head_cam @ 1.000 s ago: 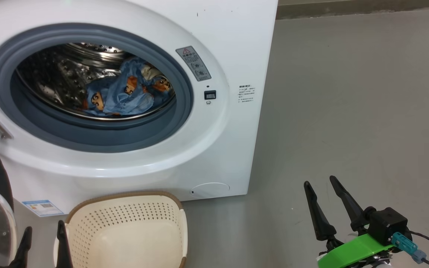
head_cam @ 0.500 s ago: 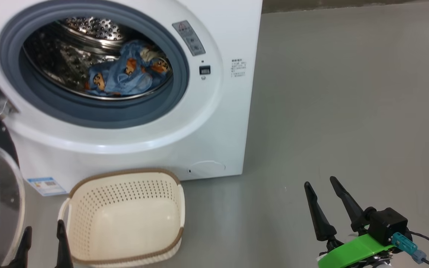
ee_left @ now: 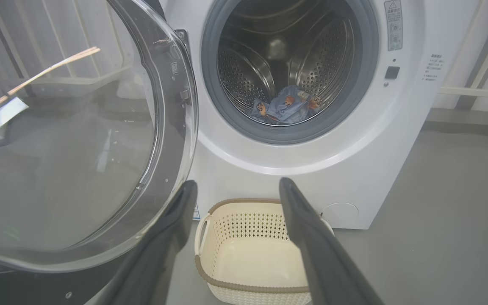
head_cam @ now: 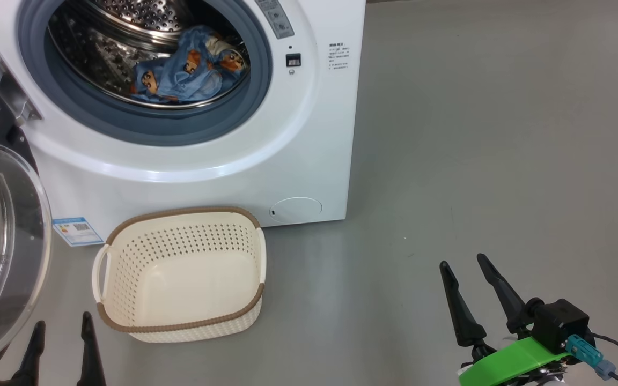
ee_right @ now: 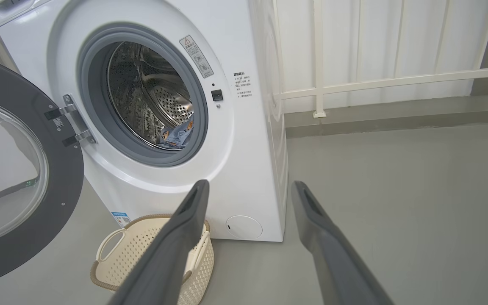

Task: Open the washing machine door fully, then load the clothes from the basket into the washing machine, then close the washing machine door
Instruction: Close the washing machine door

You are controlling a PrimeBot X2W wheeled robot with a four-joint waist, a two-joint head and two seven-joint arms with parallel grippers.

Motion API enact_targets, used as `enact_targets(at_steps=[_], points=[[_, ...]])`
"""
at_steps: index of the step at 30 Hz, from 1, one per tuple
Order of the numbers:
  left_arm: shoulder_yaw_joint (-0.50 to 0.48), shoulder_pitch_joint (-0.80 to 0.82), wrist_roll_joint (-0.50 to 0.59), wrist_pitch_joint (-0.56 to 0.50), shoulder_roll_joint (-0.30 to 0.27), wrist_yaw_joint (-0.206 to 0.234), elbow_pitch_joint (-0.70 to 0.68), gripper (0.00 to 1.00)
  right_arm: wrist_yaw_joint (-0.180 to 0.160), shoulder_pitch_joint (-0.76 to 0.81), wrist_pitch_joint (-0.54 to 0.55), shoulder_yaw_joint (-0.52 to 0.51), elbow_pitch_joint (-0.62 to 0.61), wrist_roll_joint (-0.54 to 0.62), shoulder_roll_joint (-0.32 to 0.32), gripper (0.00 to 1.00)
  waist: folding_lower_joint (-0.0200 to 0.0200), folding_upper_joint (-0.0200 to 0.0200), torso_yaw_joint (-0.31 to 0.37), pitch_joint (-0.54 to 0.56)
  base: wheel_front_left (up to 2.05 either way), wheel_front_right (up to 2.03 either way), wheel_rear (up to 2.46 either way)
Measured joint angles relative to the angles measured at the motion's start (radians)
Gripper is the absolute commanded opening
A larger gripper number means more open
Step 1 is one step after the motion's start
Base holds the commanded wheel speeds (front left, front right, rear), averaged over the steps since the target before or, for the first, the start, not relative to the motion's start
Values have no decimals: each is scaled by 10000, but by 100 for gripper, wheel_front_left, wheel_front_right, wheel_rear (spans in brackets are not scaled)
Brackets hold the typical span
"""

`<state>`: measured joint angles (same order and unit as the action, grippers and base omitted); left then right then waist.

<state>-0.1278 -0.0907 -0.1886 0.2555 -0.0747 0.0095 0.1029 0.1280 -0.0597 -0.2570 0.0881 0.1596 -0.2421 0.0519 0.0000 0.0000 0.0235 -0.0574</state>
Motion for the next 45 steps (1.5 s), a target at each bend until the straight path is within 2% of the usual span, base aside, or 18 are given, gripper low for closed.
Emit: enact_targets(at_steps=[31,45], points=[[-71,-15,176,0,267,-157,-201,100,0,17,0,-8,-6,17,0,100,0,0,-178,150,-1,1,0],[0,-28,56,-2,299,-140,-224,100,0,24,0,4,0,31,0,100,0,0,-976,128,0,0,0]])
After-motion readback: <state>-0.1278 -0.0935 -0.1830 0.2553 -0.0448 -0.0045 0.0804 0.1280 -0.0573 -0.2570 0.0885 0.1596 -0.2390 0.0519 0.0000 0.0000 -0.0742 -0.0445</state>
